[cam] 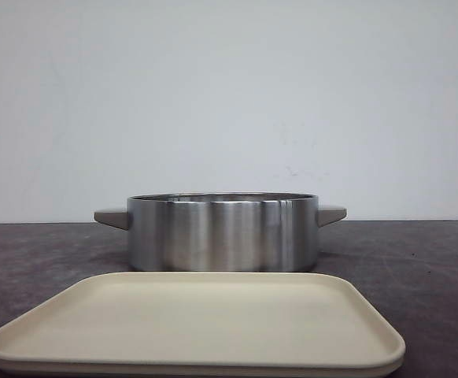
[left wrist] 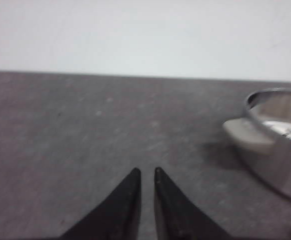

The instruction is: Steam buns

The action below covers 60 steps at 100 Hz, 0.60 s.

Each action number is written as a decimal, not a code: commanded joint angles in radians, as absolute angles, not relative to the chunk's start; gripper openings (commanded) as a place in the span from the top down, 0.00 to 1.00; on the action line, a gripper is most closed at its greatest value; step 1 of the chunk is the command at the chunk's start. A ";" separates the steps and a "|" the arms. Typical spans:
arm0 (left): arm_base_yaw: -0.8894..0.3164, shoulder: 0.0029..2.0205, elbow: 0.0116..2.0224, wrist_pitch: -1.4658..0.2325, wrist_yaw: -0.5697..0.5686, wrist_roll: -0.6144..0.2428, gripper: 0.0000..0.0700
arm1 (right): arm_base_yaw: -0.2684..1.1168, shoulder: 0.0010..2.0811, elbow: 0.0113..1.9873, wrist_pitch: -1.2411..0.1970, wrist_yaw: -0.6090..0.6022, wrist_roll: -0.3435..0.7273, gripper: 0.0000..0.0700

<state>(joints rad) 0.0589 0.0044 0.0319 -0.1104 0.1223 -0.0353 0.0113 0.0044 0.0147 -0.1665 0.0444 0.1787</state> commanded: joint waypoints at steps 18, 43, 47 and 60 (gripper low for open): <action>0.092 0.003 0.014 -0.188 0.114 0.013 0.98 | 0.010 0.004 0.011 -0.158 0.045 0.168 0.99; 0.120 0.003 0.014 -0.183 0.116 0.030 0.98 | 0.010 0.004 0.011 -0.158 0.045 0.168 0.99; 0.120 0.003 0.014 -0.183 0.116 0.030 0.98 | 0.010 0.004 0.011 -0.158 0.045 0.168 0.99; 0.120 0.003 0.014 -0.183 0.115 0.030 0.98 | 0.010 0.004 0.011 -0.158 0.045 0.168 0.99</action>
<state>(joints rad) 0.1188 0.0044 0.0319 -0.1768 0.1131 0.0265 0.0113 0.0040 0.0147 -0.1661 0.0444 0.1787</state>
